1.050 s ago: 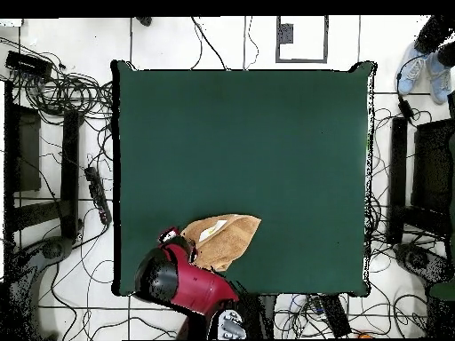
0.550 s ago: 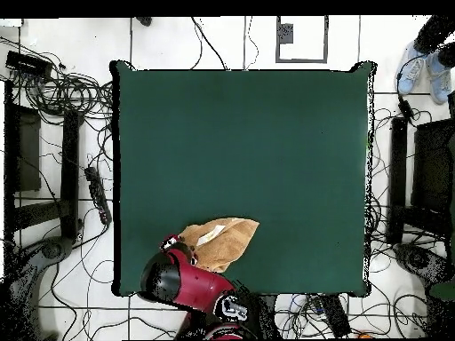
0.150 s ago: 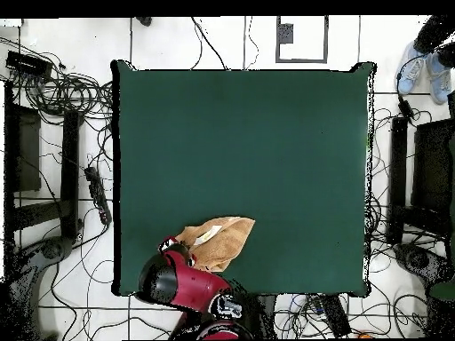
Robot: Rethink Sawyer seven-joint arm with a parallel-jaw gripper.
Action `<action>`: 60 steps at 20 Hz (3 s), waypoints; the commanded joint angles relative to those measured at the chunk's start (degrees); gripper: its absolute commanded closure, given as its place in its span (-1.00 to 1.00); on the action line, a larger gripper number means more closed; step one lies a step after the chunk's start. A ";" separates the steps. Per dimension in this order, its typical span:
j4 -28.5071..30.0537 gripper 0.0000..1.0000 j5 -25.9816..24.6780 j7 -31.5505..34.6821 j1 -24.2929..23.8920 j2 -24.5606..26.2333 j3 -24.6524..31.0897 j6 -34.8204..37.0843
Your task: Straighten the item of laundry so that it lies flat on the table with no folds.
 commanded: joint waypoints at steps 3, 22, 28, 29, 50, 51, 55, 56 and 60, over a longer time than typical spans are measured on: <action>-6.08 1.00 -1.23 8.38 0.76 4.09 4.73 -2.22; -13.63 1.00 -8.74 3.89 9.96 -17.60 -10.38 44.56; -13.83 1.00 -11.19 3.01 7.75 -18.91 -8.99 46.12; -13.87 1.00 -11.56 2.97 7.54 -19.17 -8.91 46.45; -14.40 1.00 -16.68 -3.76 -0.93 -18.38 -1.78 44.23; -14.71 1.00 -17.16 -5.51 -1.93 -18.70 -0.85 44.52; -17.74 1.00 -21.78 -5.98 0.39 -24.08 -3.14 49.73; -18.28 1.00 -22.62 -6.26 0.31 -24.63 -2.93 50.29; -18.82 1.00 -24.63 -9.18 -1.67 -26.46 -0.95 53.88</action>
